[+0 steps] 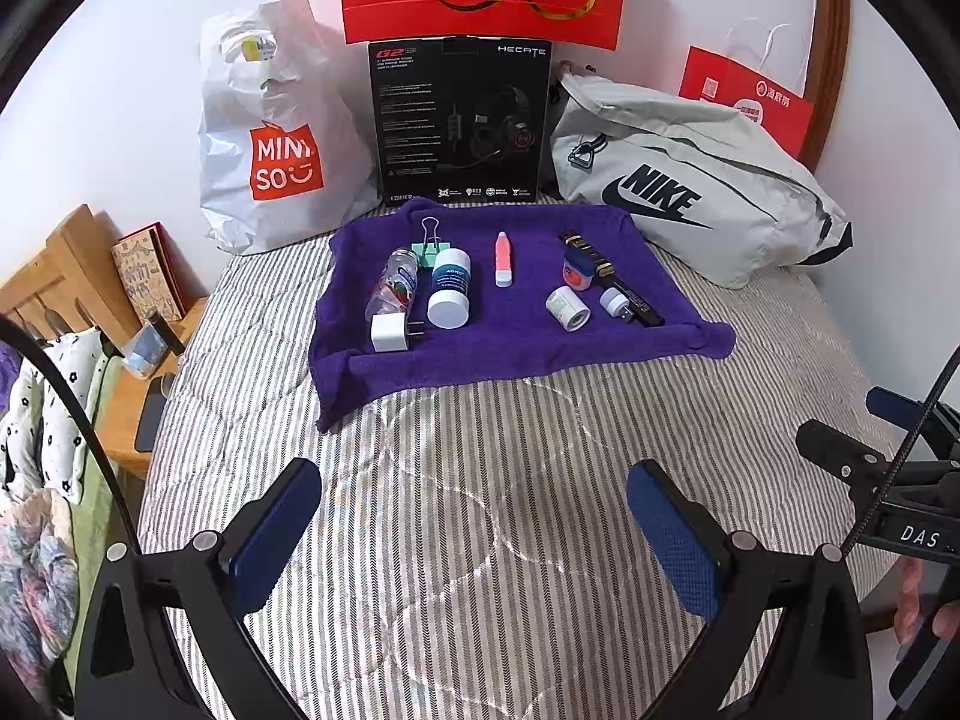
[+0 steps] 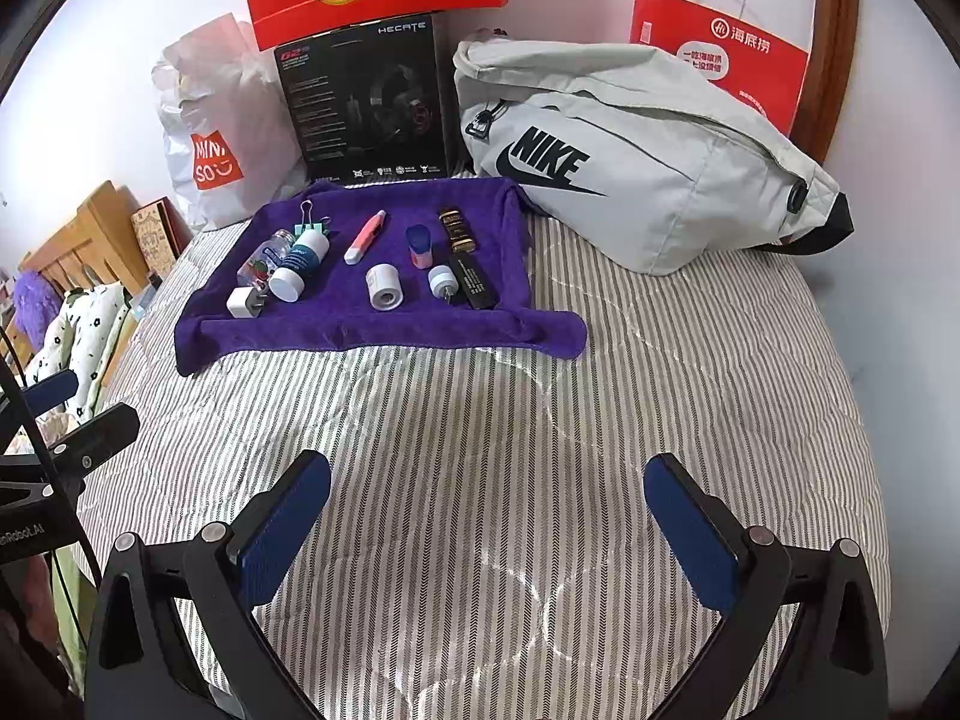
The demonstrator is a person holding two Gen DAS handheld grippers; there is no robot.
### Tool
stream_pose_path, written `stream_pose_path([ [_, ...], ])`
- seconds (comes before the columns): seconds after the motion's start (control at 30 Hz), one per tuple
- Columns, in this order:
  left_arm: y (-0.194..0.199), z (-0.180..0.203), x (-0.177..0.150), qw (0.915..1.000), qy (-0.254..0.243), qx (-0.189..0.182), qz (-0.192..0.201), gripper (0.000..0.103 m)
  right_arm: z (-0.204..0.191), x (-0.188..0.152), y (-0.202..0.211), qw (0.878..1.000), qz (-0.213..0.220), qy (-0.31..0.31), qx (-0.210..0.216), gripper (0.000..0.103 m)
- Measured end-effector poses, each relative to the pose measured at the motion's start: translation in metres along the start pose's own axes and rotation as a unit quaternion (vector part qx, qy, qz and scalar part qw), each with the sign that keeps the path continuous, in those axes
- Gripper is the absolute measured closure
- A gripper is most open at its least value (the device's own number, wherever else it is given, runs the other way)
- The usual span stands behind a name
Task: Organize rigid objects
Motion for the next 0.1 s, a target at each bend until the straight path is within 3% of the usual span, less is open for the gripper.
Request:
stream_pose_path([
  [0.1, -0.0004, -0.0004, 0.0017, 1.0000, -0.003, -0.003, 0.001, 0.000, 0.0002, -0.0003, 0.0000, 1.000, 0.000, -0.001, -0.001, 0.000],
])
Point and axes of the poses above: each gripper's, at about its wrist camera, not at the fingertips, and y roughly against the way its jaws point, z to its right, x to its top, the point moved 8 cm from there along -y, roughly the way its jaws point
